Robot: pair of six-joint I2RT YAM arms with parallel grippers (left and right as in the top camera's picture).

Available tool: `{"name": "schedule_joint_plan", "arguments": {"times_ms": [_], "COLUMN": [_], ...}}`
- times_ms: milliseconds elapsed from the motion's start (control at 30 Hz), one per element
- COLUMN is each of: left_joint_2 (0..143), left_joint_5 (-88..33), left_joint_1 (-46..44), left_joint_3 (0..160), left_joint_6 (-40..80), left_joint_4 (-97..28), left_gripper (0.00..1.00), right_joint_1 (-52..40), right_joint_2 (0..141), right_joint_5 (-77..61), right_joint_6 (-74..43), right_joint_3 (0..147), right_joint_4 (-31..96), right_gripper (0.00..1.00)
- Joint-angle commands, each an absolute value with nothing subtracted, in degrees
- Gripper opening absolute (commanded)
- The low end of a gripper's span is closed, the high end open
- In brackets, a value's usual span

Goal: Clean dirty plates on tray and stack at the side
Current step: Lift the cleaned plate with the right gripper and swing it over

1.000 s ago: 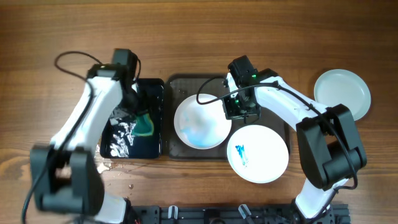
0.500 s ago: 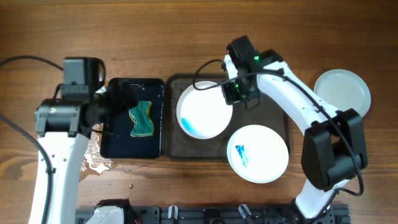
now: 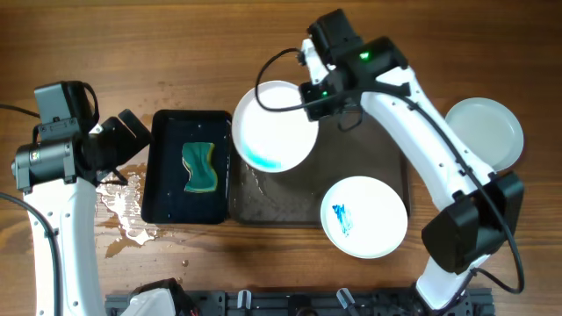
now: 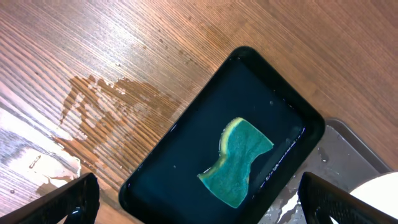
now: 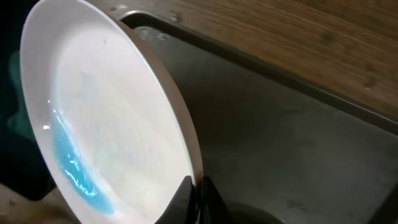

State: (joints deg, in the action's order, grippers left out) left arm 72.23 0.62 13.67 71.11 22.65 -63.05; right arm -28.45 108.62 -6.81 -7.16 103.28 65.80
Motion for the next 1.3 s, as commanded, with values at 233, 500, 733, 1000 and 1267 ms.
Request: {"name": "schedule_joint_plan", "arguments": {"times_ms": [233,500,733,1000,1267], "left_joint_2": [72.4,72.4,72.4,72.4,72.5], "left_joint_5": [1.4,1.1,-2.1,-2.1,-2.1], "left_joint_1": [14.1,18.5,26.6,26.9,26.9], "left_joint_3": [71.7,71.7,71.7,71.7,71.7], "left_joint_6": [23.2,23.2,24.5,24.9,24.9], "left_joint_4": [-62.8,-62.8,-62.8,-62.6,-61.7], "left_gripper": [1.00,1.00,1.00,1.00,1.00], "right_joint_1": [-39.3,-51.2,-59.9,-63.8,-67.3], "right_joint_2": [111.3,111.3,111.3,111.3,111.5], "right_joint_5": [-9.1,16.5,37.0,53.0,50.8], "right_joint_6": [-8.7,-4.3,4.5,21.2,46.2], "right_joint_3": [105.1,105.1,105.1,104.9,104.5], "right_joint_4": [53.5,42.1,36.0,29.9,17.0], "right_gripper": [0.05,0.05,0.05,0.05,0.05]}}
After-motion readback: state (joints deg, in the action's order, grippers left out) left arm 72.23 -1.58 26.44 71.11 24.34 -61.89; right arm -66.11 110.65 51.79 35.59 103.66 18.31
